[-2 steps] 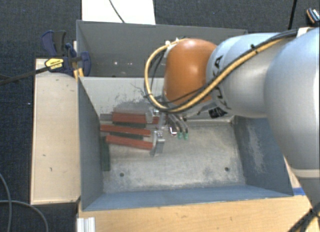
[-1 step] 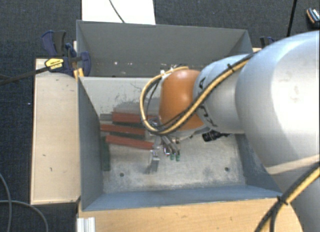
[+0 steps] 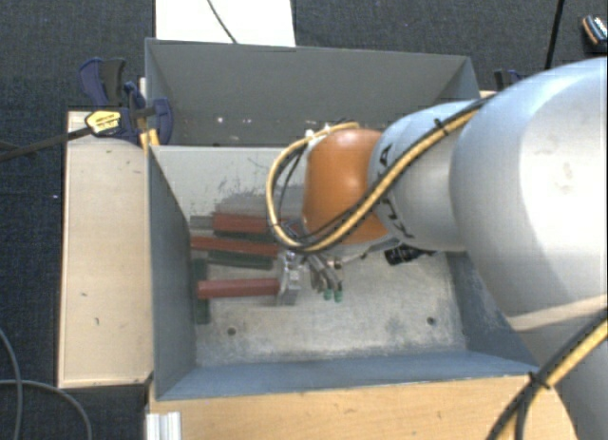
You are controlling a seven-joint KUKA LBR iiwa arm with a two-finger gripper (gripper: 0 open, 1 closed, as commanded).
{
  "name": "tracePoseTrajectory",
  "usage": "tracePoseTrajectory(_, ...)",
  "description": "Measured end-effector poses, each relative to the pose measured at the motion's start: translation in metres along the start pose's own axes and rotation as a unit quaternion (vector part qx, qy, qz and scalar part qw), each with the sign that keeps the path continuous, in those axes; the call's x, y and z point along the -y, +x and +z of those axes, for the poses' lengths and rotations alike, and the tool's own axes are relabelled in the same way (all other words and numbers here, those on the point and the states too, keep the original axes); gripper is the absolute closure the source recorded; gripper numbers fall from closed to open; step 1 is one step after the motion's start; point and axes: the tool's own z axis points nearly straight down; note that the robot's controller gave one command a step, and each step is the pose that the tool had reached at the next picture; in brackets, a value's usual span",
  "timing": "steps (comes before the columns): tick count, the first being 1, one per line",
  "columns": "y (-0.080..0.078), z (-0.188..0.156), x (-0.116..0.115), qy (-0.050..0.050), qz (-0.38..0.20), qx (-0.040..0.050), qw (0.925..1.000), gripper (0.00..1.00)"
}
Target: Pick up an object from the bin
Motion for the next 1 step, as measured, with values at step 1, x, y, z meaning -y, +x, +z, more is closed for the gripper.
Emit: tracePoseTrajectory(1, 0.0014, -0.1547, 0.0187, -0.001, -0.085, 0.0037, 0.9964, 1.0)
